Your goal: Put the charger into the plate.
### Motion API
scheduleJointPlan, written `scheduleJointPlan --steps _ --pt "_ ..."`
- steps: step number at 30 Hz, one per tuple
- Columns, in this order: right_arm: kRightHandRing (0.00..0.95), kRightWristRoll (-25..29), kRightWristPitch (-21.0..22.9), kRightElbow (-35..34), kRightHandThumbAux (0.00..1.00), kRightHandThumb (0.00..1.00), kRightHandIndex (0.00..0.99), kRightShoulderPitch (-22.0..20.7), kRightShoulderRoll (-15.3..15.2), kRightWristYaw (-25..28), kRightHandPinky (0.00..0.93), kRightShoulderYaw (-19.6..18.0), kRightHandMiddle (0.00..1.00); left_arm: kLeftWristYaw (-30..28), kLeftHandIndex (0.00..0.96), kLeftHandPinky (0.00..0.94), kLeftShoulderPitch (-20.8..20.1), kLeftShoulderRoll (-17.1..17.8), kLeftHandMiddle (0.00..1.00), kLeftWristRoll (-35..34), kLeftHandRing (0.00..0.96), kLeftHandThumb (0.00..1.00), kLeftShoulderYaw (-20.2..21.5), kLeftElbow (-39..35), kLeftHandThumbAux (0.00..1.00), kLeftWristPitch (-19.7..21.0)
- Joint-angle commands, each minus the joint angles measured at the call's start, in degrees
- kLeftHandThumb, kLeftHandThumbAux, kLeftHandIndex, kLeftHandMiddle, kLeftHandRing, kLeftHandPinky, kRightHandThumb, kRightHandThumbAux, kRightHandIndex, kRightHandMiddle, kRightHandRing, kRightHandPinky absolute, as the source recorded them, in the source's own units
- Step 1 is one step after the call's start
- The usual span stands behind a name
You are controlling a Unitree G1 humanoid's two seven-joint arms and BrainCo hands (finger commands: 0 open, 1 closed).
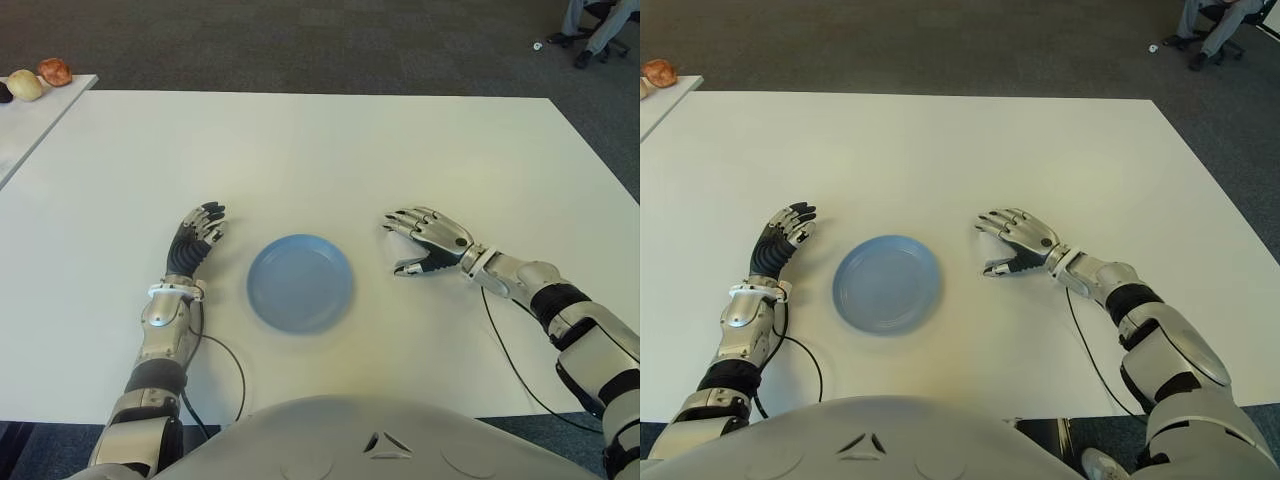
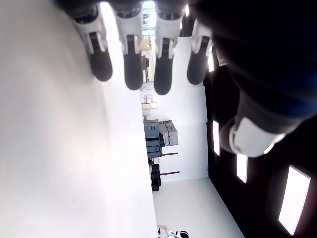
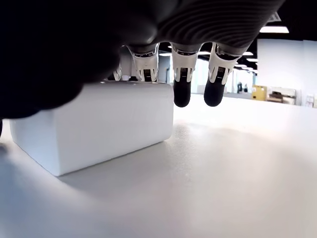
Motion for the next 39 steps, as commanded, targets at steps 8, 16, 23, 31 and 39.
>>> scheduleJointPlan --steps 8,16,23,31,39 --pt "0.101 2.58 -2.38 0.26 0.328 0.198 0.000 2.90 -0.28 5.11 0.166 -2.04 0.001 -0.72 0.205 0.181 5.31 -2.00 0.225 0.10 0.199 0.000 -0.68 2.84 0.601 5.41" --pt "0.107 2.28 -2.41 0.22 0.319 0.205 0.000 3.12 -0.05 5.01 0.181 -2.43 0.000 -0.96 0.208 0.194 5.16 -2.02 0.226 -0.22 0.204 0.000 -0.56 3.04 0.603 5.59" --pt "0.142 1.24 -2.19 -0.12 0.319 0.202 0.000 3.08 -0.12 3.90 0.277 -2.13 0.025 -0.99 0.213 0.198 5.30 -1.90 0.233 -0.23 0.210 0.000 -0.57 2.95 0.596 5.24" --pt "0.436 -4.60 0.84 1.18 0.368 0.187 0.246 1.51 0.11 -2.33 0.505 0.56 0.415 -0.93 0.212 0.201 5.35 -1.95 0.237 -0.21 0.213 0.000 -0.57 2.83 0.599 5.02" --pt "0.791 -10.95 6.08 8.91 0.667 0.575 0.474 0.05 3.45 -24.61 0.843 4.64 0.779 -0.92 0.211 0.186 5.44 -2.08 0.232 -0.56 0.207 0.000 -0.41 2.55 0.608 5.47"
